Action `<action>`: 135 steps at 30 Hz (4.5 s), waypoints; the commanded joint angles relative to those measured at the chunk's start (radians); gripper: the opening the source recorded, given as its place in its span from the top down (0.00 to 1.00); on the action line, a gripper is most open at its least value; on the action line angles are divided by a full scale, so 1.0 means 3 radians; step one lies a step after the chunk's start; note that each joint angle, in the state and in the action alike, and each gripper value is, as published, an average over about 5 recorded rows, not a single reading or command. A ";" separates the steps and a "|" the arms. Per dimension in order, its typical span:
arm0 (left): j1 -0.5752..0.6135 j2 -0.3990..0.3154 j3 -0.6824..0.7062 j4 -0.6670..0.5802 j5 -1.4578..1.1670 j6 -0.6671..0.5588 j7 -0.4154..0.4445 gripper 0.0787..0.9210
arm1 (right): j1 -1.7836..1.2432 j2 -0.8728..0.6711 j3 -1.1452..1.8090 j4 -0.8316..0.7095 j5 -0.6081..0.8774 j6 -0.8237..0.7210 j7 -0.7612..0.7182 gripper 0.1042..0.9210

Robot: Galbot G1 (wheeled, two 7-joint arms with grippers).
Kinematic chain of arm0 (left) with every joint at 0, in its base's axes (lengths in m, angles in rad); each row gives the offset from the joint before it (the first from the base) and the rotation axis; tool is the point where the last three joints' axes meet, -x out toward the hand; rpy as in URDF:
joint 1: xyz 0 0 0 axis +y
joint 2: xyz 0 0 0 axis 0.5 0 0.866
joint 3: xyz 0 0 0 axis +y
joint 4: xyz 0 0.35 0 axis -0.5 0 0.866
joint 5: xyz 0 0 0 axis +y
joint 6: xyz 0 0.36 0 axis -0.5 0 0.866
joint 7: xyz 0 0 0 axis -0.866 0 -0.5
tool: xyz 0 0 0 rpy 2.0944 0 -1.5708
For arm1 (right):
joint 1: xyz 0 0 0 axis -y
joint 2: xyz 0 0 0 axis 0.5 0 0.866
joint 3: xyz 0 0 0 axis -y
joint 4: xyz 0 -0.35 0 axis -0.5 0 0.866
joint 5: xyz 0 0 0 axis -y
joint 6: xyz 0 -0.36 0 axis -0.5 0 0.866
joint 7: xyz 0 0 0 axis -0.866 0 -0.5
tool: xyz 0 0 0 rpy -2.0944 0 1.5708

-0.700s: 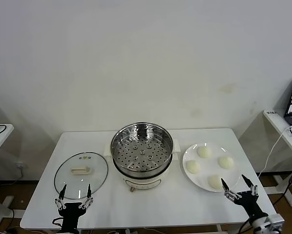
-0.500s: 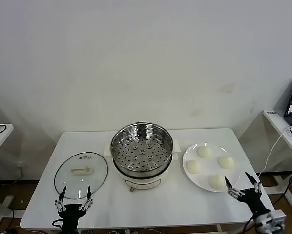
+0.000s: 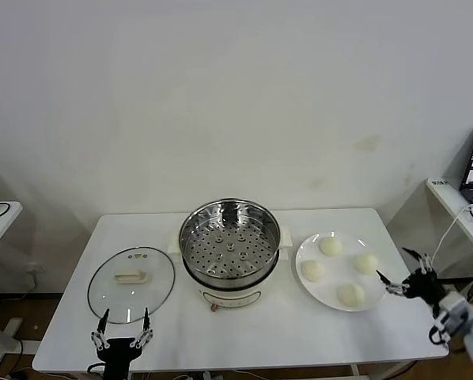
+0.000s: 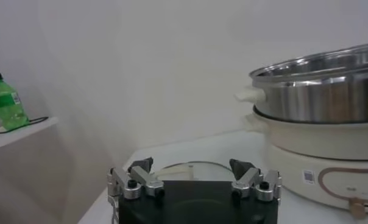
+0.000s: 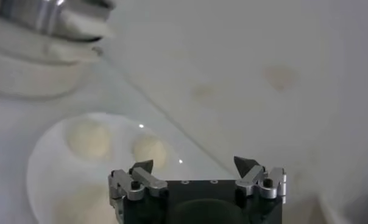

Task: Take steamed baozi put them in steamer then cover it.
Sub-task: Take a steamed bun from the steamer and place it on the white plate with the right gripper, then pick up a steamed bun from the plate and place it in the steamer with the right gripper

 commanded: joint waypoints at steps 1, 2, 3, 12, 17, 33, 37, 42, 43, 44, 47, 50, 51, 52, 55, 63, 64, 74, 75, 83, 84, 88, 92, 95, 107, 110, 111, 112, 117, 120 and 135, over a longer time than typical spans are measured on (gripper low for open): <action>0.0026 -0.0136 0.0004 0.0007 0.0099 -0.0018 -0.0012 0.12 | 0.1431 -0.0583 -0.0924 -0.0718 -0.0876 0.0569 -0.0820 0.12; 0.0027 -0.0149 0.0004 0.0008 0.0109 -0.0022 -0.0014 0.12 | 0.1635 -0.0576 -0.1097 -0.0827 -0.0938 0.0681 -0.0862 0.12; 0.0028 -0.0159 0.0003 0.0009 0.0118 -0.0025 -0.0015 0.12 | 0.1786 -0.0563 -0.1240 -0.0912 -0.0967 0.0754 -0.0897 0.12; 0.0031 -0.0185 -0.0014 -0.0004 0.0161 -0.0033 -0.0023 0.12 | 0.2972 -0.0277 -0.2527 -0.1641 -0.1228 0.1074 -0.1255 0.12; 0.0022 -0.0183 -0.0016 -0.0008 0.0165 -0.0031 -0.0026 0.12 | 0.3403 -0.0194 -0.3060 -0.1891 -0.0897 0.0933 -0.1547 0.12; -0.0060 -0.0073 -0.0061 -0.0031 0.0061 -0.0014 -0.0025 0.12 | 0.3937 0.0444 -0.3831 -0.2983 -0.0503 0.0806 -0.1808 0.12; -0.0085 -0.0050 -0.0077 -0.0034 0.0025 -0.0013 -0.0025 0.12 | 0.3985 0.0575 -0.3850 -0.3197 -0.0522 0.0807 -0.1799 0.12; -0.0128 -0.0044 -0.0076 -0.0037 0.0011 -0.0002 -0.0023 0.12 | 0.4053 0.0726 -0.3856 -0.3395 -0.0610 0.0822 -0.1772 0.12; -0.0135 -0.0044 -0.0076 -0.0037 0.0008 -0.0001 -0.0024 0.12 | 0.4063 0.0751 -0.3857 -0.3437 -0.0630 0.0828 -0.1770 0.12; -0.0141 -0.0043 -0.0077 -0.0036 0.0003 0.0000 -0.0024 0.12 | 0.4072 0.0778 -0.3859 -0.3486 -0.0651 0.0835 -0.1764 0.12; -0.0153 -0.0037 -0.0085 -0.0036 -0.0016 -0.0001 -0.0025 0.12 | 0.4098 0.0860 -0.3859 -0.3625 -0.0700 0.0859 -0.1740 0.12; -0.0163 -0.0034 -0.0093 -0.0040 -0.0030 0.0000 -0.0025 0.12 | 0.4105 0.0944 -0.3854 -0.3712 -0.0735 0.0872 -0.1711 0.12; -0.0166 -0.0034 -0.0094 -0.0041 -0.0033 0.0000 -0.0025 0.12 | 0.4102 0.0972 -0.3852 -0.3734 -0.0751 0.0875 -0.1704 0.12; -0.0169 -0.0035 -0.0094 -0.0043 -0.0034 0.0001 -0.0025 0.12 | 0.4099 0.0993 -0.3850 -0.3751 -0.0764 0.0878 -0.1699 0.12; -0.0177 -0.0039 -0.0094 -0.0047 -0.0039 0.0001 -0.0026 0.12 | 0.4091 0.1062 -0.3841 -0.3821 -0.0814 0.0883 -0.1683 0.12; -0.0171 -0.0031 -0.0107 -0.0065 -0.0064 -0.0010 -0.0022 0.12 | 0.4142 0.1279 -0.3714 -0.4104 -0.1006 0.0933 -0.1565 0.12; -0.0169 -0.0030 -0.0109 -0.0066 -0.0066 -0.0011 -0.0022 0.12 | 0.4149 0.1300 -0.3703 -0.4131 -0.1017 0.0935 -0.1559 0.12; -0.0171 -0.0012 -0.0142 -0.0056 -0.0109 -0.0018 -0.0020 0.12 | 0.4156 0.1396 -0.3692 -0.4246 -0.1070 0.0913 -0.1573 0.12; -0.0174 -0.0011 -0.0143 -0.0054 -0.0112 -0.0018 -0.0020 0.12 | 0.4157 0.1396 -0.3694 -0.4248 -0.1073 0.0910 -0.1575 0.12; -0.0188 -0.0010 -0.0143 -0.0046 -0.0126 -0.0021 -0.0021 0.12 | 0.4166 0.1415 -0.3689 -0.4298 -0.1126 0.0892 -0.1579 0.17; -0.0188 -0.0011 -0.0143 -0.0046 -0.0127 -0.0023 -0.0022 0.12 | 0.4166 0.1417 -0.3688 -0.4304 -0.1129 0.0891 -0.1576 0.18; -0.0184 -0.0012 -0.0142 -0.0047 -0.0133 -0.0031 -0.0022 0.12 | 0.4171 0.1435 -0.3676 -0.4344 -0.1145 0.0888 -0.1566 0.24; -0.0179 -0.0013 -0.0143 -0.0051 -0.0136 -0.0038 -0.0023 0.12 | 0.4178 0.1449 -0.3665 -0.4369 -0.1158 0.0890 -0.1552 0.28; -0.0176 -0.0017 -0.0142 -0.0056 -0.0137 -0.0044 -0.0025 0.12 | 0.4183 0.1454 -0.3657 -0.4382 -0.1170 0.0895 -0.1543 0.29; -0.0150 -0.0026 -0.0134 -0.0071 -0.0132 -0.0079 -0.0029 0.12 | 0.4177 0.1404 -0.3595 -0.4376 -0.1187 0.0933 -0.1474 0.43; -0.0144 -0.0028 -0.0133 -0.0079 -0.0129 -0.0080 -0.0032 0.12 | 0.4192 0.1369 -0.3593 -0.4313 -0.1163 0.0941 -0.1461 0.44; -0.0143 -0.0028 -0.0133 -0.0079 -0.0128 -0.0079 -0.0033 0.12 | 0.4200 0.1349 -0.3598 -0.4274 -0.1148 0.0942 -0.1459 0.44; -0.0142 -0.0028 -0.0133 -0.0079 -0.0127 -0.0079 -0.0034 0.12 | 0.4211 0.1326 -0.3604 -0.4230 -0.1130 0.0942 -0.1457 0.44; -0.0153 -0.0031 -0.0134 -0.0070 -0.0117 -0.0067 -0.0038 0.12 | 0.4449 0.1129 -0.3757 -0.3893 -0.0940 0.0934 -0.1461 0.44; -0.0158 -0.0023 -0.0139 -0.0056 -0.0119 -0.0071 -0.0037 0.12 | 0.4684 0.1028 -0.3956 -0.3740 -0.0719 0.0920 -0.1464 0.44; -0.0227 -0.0041 -0.0226 0.0071 -0.0144 -0.0082 -0.0035 0.12 | 0.5700 0.1379 -0.5014 -0.3298 0.0215 0.0956 -0.1440 0.44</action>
